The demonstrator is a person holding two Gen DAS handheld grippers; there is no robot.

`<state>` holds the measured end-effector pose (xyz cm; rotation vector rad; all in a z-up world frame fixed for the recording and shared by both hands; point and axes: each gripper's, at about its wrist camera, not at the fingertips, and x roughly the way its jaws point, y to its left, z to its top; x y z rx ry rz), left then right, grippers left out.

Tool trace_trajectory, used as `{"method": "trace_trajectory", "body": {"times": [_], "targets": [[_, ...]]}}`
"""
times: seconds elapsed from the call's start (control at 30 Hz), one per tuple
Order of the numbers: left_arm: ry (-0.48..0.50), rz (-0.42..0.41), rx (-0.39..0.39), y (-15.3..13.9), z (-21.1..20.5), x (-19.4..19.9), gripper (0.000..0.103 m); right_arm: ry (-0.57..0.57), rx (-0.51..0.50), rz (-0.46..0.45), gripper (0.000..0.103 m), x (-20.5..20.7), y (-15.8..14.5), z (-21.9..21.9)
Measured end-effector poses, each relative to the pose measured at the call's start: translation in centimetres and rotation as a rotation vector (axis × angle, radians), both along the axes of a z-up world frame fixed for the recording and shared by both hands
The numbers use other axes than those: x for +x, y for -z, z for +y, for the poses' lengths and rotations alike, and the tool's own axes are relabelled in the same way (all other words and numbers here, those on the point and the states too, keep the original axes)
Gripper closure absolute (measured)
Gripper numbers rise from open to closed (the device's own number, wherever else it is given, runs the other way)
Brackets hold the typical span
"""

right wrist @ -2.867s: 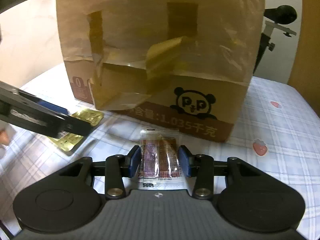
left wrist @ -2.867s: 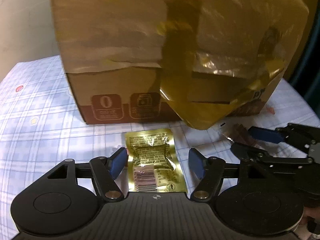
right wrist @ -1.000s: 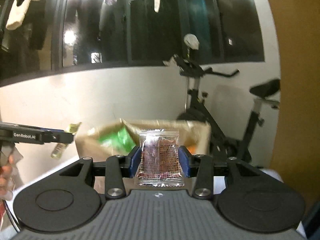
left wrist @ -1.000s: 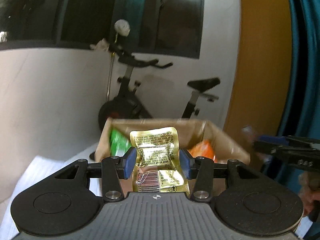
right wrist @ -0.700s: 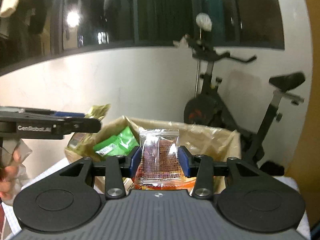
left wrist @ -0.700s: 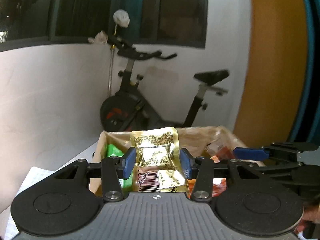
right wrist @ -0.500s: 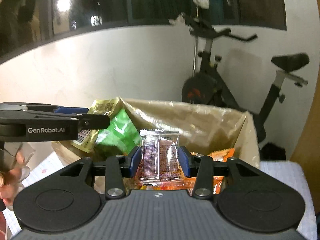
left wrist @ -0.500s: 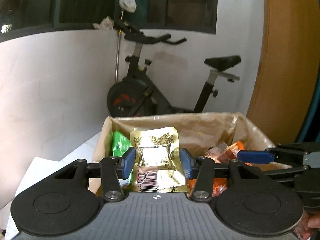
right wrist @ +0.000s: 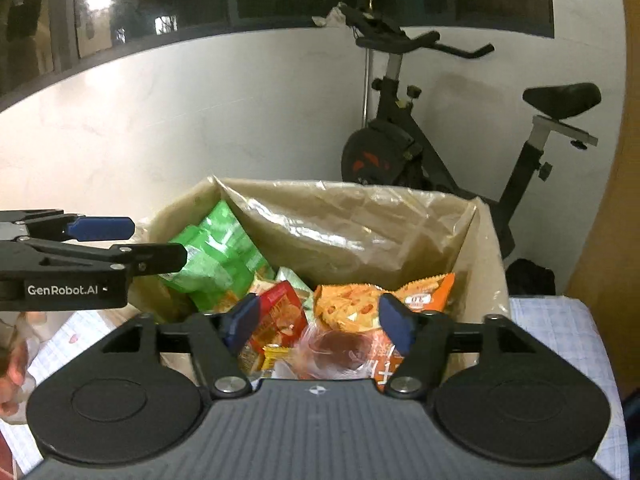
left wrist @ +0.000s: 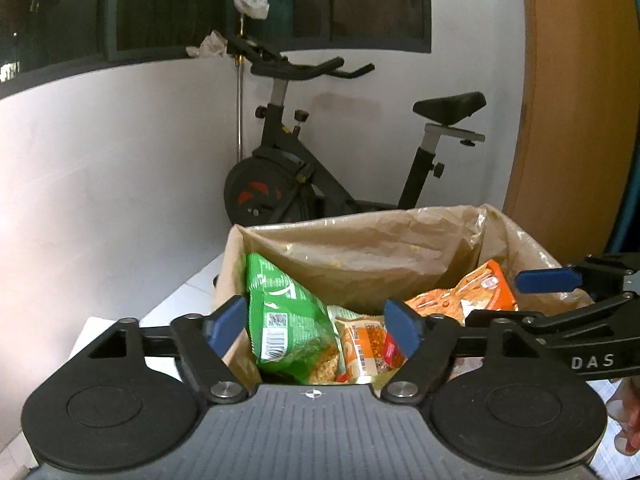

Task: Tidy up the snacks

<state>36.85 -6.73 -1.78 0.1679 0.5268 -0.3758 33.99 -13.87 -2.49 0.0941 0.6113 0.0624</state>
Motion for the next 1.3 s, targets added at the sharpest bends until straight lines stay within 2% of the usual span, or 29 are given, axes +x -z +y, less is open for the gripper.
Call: {"method": "trace_trajectory", "body": {"times": [0.1, 0.2, 0.4, 0.53, 0.73, 1.0, 1.3], "targets": [[0.009, -0.032, 0.006, -0.9, 0.2, -1.1, 0.014, -0.002, -0.003, -0.026, 0.012, -1.0, -1.0, 0.2], [0.003, -0.061, 0.011, -1.9, 0.3, -2.4, 0.012, 0.003, -0.004, -0.049, 0.006, -2.1, -2.0, 0.3], [-0.031, -0.102, -0.006, -3.3, 0.6, -5.0, 0.01, 0.018, 0.0, -0.106, 0.001, -4.6, -3.8, 0.5], [-0.061, -0.131, -0.038, -4.3, 1.2, -6.4, 0.01, 0.059, 0.004, -0.136, 0.0, -6.1, -4.9, 0.4], [-0.094, -0.117, -0.107, -5.7, 2.7, -8.2, 0.01, 0.121, -0.005, -0.156, 0.0, -8.3, -6.5, 0.5], [-0.168, -0.13, -0.065, -6.7, 3.4, -11.1, 0.01, 0.168, -0.023, -0.172, 0.0, -11.8, -8.0, 0.9], [-0.19, -0.138, -0.072, -7.0, 4.0, -12.5, 0.01, 0.184, -0.007, -0.175, 0.0, -13.7, -8.7, 1.1]]}}
